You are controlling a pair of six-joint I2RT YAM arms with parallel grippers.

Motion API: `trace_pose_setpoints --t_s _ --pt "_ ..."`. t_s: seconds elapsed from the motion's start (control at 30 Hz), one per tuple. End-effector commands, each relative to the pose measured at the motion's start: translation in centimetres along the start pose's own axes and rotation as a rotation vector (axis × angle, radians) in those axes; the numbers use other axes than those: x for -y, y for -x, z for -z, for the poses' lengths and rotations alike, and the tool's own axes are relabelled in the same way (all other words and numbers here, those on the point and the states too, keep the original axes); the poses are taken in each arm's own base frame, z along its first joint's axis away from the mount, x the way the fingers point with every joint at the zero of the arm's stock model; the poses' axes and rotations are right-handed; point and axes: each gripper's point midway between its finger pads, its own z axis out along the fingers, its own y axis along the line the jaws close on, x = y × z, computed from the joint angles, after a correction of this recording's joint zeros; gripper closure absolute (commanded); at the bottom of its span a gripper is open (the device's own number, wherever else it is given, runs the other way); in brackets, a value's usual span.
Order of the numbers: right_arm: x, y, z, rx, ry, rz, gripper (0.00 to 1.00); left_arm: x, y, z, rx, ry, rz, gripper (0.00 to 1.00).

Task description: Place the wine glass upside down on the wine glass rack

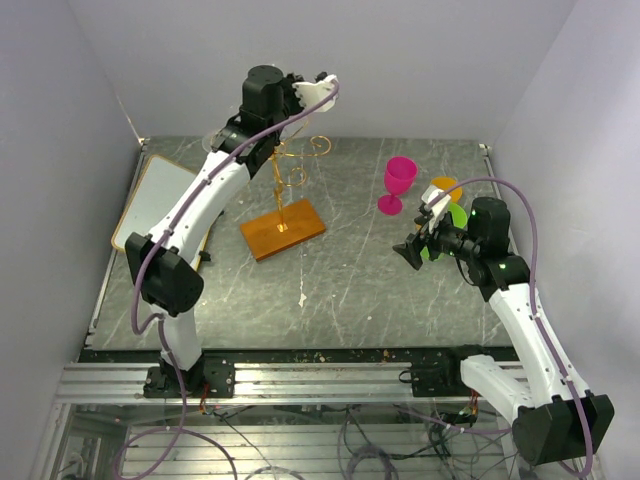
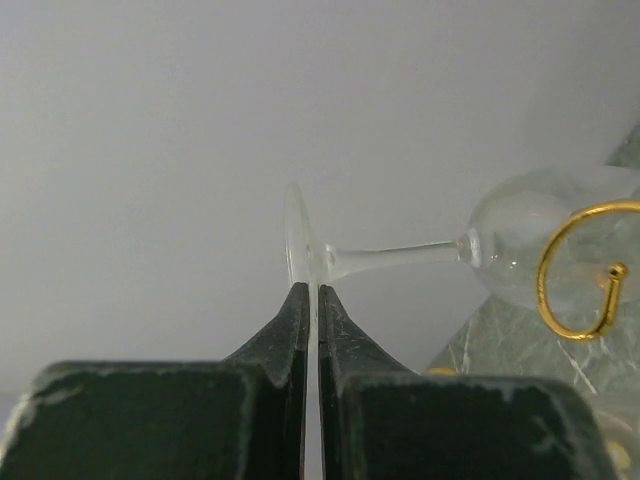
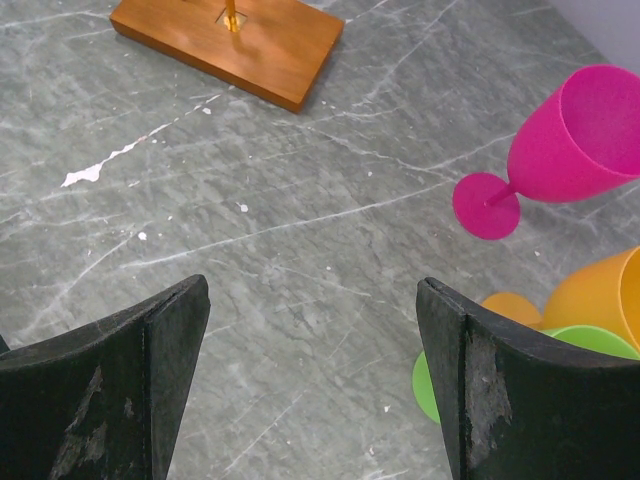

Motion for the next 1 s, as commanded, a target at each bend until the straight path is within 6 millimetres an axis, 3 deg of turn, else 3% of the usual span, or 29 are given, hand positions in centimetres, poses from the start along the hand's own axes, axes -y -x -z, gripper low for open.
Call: trace_pose_setpoints --t_s 0.0,0.5,0.97 --pt "0.2 0.4 0.2 0.027 -0.011 0.013 0.16 -2.6 1.5 2.5 0.038 0.042 -0.021 0.93" --pt "0.3 0.6 0.5 0.034 -0.021 0.021 0.16 -0.6 1.2 4.4 0.014 -0.007 -0.039 0.93" --pt "0.4 0.8 0.9 0.037 -0.007 0.010 0.16 -0.3 0.7 5.3 0.004 -0.017 -0.032 0.93"
